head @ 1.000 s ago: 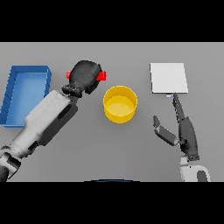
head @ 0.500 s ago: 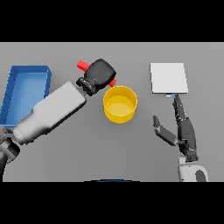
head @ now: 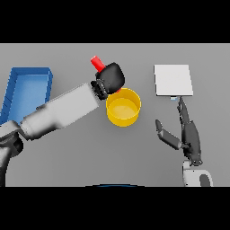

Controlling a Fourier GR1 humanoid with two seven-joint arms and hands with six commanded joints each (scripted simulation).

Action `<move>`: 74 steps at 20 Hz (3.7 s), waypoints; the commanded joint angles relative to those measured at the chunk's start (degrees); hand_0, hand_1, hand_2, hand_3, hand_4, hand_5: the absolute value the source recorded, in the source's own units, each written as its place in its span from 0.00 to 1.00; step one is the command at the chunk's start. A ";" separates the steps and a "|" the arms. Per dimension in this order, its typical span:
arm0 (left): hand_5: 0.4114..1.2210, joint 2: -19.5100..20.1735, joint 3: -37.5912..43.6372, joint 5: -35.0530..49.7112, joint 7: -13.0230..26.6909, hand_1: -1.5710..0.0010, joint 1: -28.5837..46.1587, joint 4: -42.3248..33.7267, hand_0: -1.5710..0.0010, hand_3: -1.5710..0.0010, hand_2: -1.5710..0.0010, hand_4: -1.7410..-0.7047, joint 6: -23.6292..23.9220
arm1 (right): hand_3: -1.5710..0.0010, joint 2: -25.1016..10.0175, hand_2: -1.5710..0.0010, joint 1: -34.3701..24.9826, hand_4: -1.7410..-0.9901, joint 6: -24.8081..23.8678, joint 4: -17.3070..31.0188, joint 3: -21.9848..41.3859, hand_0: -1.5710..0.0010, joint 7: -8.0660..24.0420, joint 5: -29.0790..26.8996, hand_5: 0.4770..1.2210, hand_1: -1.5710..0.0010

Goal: Pick up the red beaker and tilt it to pour out 1 green nut into yellow bowl. Pick up the yellow bowl and place it on the metallic measuring scale.

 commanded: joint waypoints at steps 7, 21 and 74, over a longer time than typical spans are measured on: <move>1.00 -0.96 -6.80 -3.45 -2.98 0.00 -5.23 3.82 0.00 0.00 0.00 0.01 -2.04 | 1.00 0.15 1.00 0.27 0.69 -1.72 0.31 0.68 1.00 -0.14 2.76 0.14 1.00; 1.00 2.96 -7.70 -2.36 -8.70 0.00 -19.92 9.74 0.00 0.19 0.09 0.05 2.44 | 1.00 -0.25 1.00 -0.78 0.73 -2.48 0.55 0.79 1.00 -0.82 4.09 0.16 1.00; 0.33 36.48 27.81 72.76 29.44 0.92 35.66 -21.65 0.90 0.92 0.92 0.91 32.10 | 1.00 -2.29 1.00 -0.30 0.74 1.08 0.67 1.74 1.00 -2.43 2.42 0.25 1.00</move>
